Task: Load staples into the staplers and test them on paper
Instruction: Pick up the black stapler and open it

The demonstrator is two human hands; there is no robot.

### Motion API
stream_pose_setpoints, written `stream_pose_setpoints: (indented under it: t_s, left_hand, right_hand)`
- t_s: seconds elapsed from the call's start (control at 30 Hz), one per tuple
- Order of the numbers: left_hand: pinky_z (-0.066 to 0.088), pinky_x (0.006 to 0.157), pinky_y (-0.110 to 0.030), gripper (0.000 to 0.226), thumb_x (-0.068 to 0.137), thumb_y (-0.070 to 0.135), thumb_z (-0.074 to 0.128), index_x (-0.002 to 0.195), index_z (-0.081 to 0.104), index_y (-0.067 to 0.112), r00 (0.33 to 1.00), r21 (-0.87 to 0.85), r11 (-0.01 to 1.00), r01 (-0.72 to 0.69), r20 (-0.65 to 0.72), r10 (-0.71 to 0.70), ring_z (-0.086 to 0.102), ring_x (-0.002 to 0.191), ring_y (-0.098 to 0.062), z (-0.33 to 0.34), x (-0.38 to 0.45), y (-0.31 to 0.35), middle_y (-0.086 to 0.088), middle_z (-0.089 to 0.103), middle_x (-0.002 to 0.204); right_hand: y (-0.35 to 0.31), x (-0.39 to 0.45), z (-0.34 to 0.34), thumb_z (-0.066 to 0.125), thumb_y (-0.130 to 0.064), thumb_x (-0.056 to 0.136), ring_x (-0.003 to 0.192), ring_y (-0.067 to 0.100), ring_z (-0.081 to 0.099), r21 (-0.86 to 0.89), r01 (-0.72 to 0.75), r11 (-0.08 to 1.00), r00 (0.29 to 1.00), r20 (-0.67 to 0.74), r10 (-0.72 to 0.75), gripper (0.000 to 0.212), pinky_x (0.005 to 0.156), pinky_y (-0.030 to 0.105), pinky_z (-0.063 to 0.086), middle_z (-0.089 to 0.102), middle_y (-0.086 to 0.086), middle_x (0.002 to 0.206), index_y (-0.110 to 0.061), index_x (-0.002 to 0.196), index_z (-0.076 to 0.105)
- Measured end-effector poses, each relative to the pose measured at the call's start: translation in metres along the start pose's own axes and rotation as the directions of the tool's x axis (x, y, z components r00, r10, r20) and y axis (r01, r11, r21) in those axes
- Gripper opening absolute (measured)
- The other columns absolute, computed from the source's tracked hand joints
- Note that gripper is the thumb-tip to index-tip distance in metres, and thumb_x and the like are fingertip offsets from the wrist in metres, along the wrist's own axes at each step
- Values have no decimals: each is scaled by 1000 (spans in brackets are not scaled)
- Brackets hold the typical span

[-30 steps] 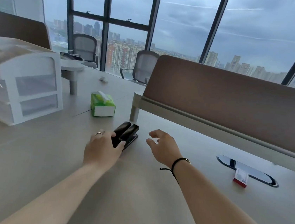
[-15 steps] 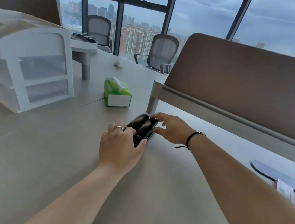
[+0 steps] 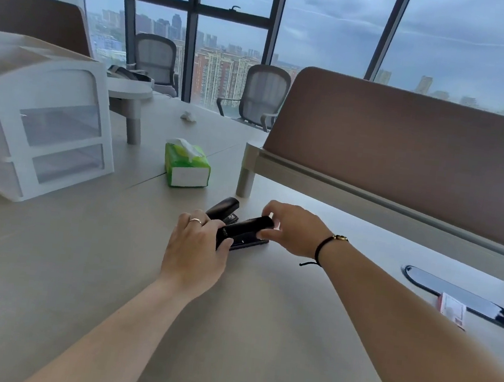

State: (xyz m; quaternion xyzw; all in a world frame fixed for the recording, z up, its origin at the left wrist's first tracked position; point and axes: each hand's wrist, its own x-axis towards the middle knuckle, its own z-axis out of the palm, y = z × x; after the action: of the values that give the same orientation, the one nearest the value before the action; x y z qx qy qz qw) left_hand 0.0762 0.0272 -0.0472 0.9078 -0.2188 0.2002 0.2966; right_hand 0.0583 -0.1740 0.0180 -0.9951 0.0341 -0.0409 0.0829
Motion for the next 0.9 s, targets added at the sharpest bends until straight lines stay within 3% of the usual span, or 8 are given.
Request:
stream_pose_setpoints:
  t_s: [0.17,0.33,0.6,0.77,0.9]
  left_hand:
    - [40,98,-39,27,92,28,62,114,66,15,985,3,986,-165,41,165,44,105,-29,-3,-8,12,-7,60,109]
    - [40,100,-44,28,93,30,62,117,63,16,953,-68,960,-272,117,278,43,108,-29,-9,-26,41,-5,55,109]
    - [31,91,-23,27,94,38,57,114,63,21,822,-342,859,-381,301,484,36,105,-12,-23,-97,114,10,44,98]
    - [31,88,-8,25,92,47,53,110,58,30,708,-420,784,-458,361,607,40,109,-3,-45,-152,153,19,49,105]
    - [37,94,-19,27,90,56,44,108,52,38,612,-478,732,-486,411,675,42,115,3,-59,-189,170,27,49,110]
  right_hand:
    - [10,-51,-11,61,-52,89,94,20,60,-23,-22,999,997,-68,20,33,80,37,50,63,-5,110,-26,107,53]
    - [25,-118,-22,60,-55,88,96,21,61,73,-81,994,989,-119,89,35,81,39,52,63,-6,106,-24,103,55]
    - [59,-258,-33,68,-55,82,89,15,63,299,-208,931,967,-81,242,34,81,38,55,67,-7,98,-26,99,59]
    - [62,-358,-32,72,-50,81,91,10,63,383,-258,887,944,-94,315,28,74,22,49,65,-16,90,-29,93,59]
    - [54,-422,-28,71,-53,79,94,7,61,383,-288,877,932,-99,349,26,68,8,41,63,-21,93,-37,90,54]
